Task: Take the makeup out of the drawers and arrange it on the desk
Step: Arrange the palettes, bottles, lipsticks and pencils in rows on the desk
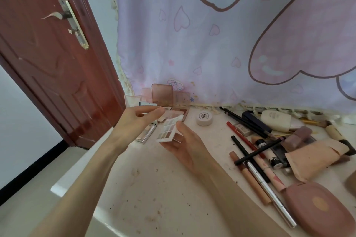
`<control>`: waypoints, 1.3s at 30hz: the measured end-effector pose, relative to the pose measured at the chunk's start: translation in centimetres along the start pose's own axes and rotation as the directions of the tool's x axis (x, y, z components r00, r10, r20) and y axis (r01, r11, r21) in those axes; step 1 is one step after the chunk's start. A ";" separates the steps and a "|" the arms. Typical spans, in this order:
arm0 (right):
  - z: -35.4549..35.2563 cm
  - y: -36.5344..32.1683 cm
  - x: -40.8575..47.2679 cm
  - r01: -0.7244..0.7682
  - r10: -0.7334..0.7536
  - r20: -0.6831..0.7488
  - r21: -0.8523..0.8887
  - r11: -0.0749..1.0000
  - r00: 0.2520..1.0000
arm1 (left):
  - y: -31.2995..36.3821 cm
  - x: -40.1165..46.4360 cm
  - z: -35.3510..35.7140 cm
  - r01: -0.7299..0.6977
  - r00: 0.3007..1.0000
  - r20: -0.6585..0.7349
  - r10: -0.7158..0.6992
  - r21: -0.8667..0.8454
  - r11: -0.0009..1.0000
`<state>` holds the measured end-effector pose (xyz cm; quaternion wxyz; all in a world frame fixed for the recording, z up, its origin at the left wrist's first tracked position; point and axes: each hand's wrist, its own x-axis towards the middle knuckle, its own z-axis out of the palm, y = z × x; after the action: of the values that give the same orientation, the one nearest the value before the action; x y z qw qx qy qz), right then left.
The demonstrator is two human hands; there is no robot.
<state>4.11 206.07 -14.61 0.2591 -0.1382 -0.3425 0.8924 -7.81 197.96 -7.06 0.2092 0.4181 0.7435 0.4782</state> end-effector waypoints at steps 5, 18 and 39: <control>0.0 0.0 0.5 -0.066 0.060 -0.061 -0.097 0.993 0.996 | 0.8 3.2 0.1 -0.080 0.997 0.022 0.077 0.264 0.961; -1.7 0.8 1.5 0.075 -0.356 0.050 -0.996 0.055 0.933 | 0.4 9.4 3.1 -0.088 0.996 0.054 0.071 0.722 0.686; -2.3 1.7 1.8 -0.143 -0.335 -0.025 -0.932 -0.333 0.942 | -0.8 10.7 5.7 -0.111 0.979 -0.034 0.203 0.743 0.660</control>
<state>2.97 207.30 -17.58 0.1596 -0.3897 -0.8894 0.1777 -10.10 209.69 -9.39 -0.0618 0.5015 0.8446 0.1771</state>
